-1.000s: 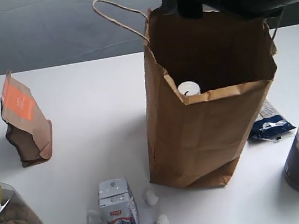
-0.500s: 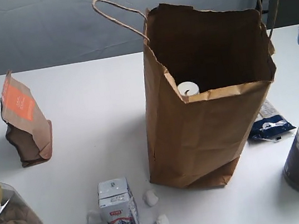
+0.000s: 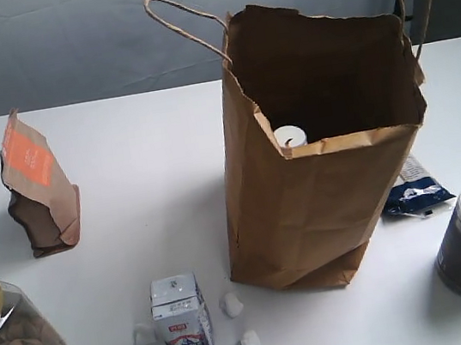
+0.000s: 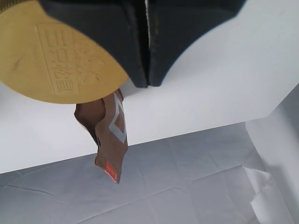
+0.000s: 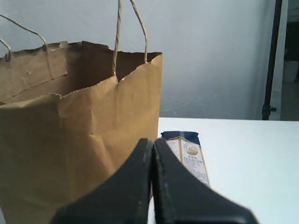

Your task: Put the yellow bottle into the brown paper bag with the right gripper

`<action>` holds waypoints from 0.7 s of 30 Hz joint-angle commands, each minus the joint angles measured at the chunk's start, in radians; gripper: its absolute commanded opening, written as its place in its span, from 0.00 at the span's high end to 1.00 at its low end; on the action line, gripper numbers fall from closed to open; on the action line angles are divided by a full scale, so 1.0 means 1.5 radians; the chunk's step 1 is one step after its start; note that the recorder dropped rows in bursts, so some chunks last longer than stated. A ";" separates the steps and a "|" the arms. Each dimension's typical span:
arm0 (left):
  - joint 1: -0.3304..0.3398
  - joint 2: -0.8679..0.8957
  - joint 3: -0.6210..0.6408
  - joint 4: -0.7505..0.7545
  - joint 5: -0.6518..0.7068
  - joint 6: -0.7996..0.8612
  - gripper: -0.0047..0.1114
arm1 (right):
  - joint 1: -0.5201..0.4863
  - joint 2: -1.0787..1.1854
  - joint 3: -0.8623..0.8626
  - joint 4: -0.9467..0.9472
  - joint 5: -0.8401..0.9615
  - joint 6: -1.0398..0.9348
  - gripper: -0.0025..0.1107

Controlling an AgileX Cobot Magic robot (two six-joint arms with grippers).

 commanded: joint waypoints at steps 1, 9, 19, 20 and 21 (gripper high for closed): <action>0.001 -0.002 0.003 0.001 -0.003 -0.005 0.96 | -0.037 -0.121 0.011 0.005 0.072 -0.031 0.98; 0.001 -0.002 0.003 0.008 -0.001 -0.005 0.96 | -0.115 -0.121 0.011 -0.010 0.118 -0.031 0.98; 0.001 -0.002 0.003 0.008 -0.001 -0.005 0.96 | -0.116 -0.121 0.011 -0.008 0.136 -0.044 0.98; 0.001 -0.002 0.003 0.008 -0.001 -0.005 0.96 | -0.116 -0.121 0.011 -0.008 0.136 -0.044 0.98; 0.001 -0.002 0.003 0.008 -0.001 -0.005 0.96 | -0.116 -0.121 0.011 -0.008 0.136 -0.044 0.98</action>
